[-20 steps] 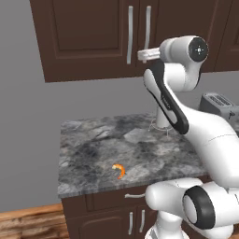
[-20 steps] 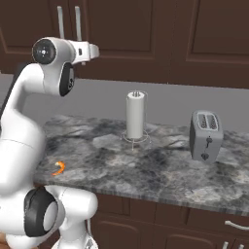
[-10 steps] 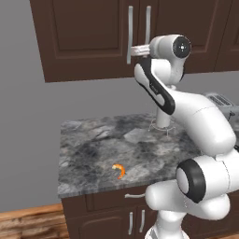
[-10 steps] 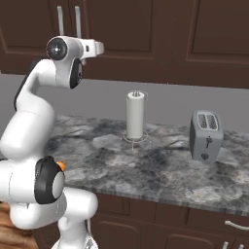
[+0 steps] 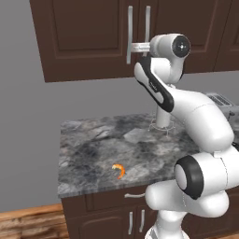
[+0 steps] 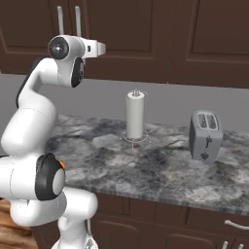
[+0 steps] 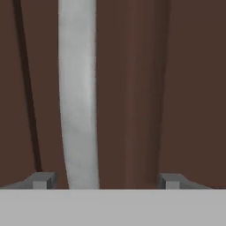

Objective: Retrieve the tupperware from the cabinet, then place the raw meat into the tupperware to avoid contamination.

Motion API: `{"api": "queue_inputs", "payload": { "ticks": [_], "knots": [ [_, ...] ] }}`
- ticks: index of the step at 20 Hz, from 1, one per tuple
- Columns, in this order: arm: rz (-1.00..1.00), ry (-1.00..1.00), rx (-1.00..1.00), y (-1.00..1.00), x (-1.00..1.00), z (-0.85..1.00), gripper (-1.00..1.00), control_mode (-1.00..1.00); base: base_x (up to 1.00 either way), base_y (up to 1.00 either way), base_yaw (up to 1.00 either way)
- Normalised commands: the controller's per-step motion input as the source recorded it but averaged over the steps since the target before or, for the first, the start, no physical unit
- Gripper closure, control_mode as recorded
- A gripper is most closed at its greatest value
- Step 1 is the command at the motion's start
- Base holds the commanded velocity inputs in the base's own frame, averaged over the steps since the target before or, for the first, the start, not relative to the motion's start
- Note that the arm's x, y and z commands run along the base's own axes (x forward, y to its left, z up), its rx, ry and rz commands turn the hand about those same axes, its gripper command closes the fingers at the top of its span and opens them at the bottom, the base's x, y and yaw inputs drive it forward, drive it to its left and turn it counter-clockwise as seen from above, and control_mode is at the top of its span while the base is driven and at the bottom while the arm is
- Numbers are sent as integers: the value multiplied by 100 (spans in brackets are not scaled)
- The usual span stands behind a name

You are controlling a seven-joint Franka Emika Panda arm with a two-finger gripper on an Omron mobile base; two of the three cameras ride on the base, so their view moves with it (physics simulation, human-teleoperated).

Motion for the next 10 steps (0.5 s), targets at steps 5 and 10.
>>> {"api": "queue_inputs", "payload": {
  "ticks": [5, 10],
  "knots": [
    [0, 1, 0, 1, 18, -5, 100, -100, 0, 0, 0],
    [0, 0, 0, -5, 0, 0, 100, -100, 0, 0, 0]
  ]
}}
